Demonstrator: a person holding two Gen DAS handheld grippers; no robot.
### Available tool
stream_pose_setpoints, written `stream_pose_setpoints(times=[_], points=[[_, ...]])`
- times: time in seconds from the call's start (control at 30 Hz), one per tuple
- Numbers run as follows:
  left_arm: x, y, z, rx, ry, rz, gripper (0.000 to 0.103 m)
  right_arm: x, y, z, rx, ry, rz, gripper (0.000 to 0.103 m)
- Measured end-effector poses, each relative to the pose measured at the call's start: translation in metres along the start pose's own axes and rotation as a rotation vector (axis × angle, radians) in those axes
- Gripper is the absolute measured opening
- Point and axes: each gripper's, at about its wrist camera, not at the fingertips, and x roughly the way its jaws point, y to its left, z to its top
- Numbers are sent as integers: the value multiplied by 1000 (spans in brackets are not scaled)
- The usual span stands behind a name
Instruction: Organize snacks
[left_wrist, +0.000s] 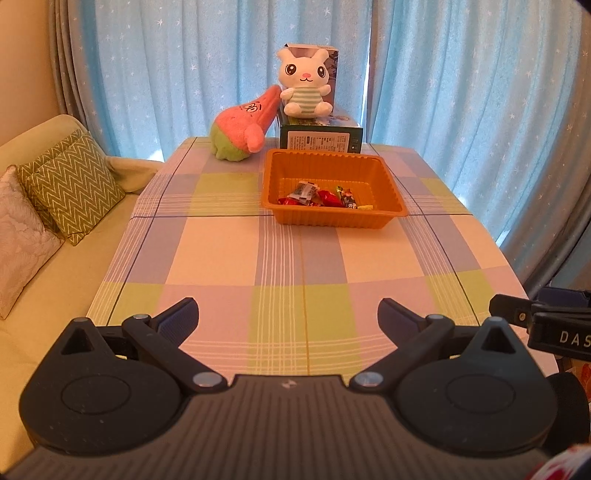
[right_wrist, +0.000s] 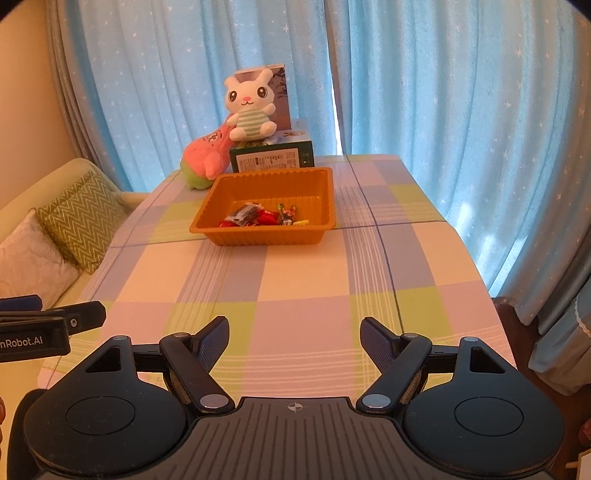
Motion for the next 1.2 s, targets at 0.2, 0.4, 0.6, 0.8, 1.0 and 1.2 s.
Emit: stream_pose_setpoints(times=[0.2,0.4,0.6,0.8,1.0,1.2], points=[[-5,0,-10,5,8,1,103,-7,3,-11,-15,6,-1,78],[-10,-6,-16,16,12,-13,103,-11,2,-15,-7,10,-6,78],[-10,-7,-16,16,10,-17,103,-12,1,-16,1,11,-1,78],[-10,-7,-15,17,10,-19,103,-13,2,-16,3,8,0,78],[-9,-8,-16,18,11,-23,103,-13,2,-16,6,10,0,78],[-8,-8,-17,17,14,-25,103,-13,1,-16,5,11,0,78]])
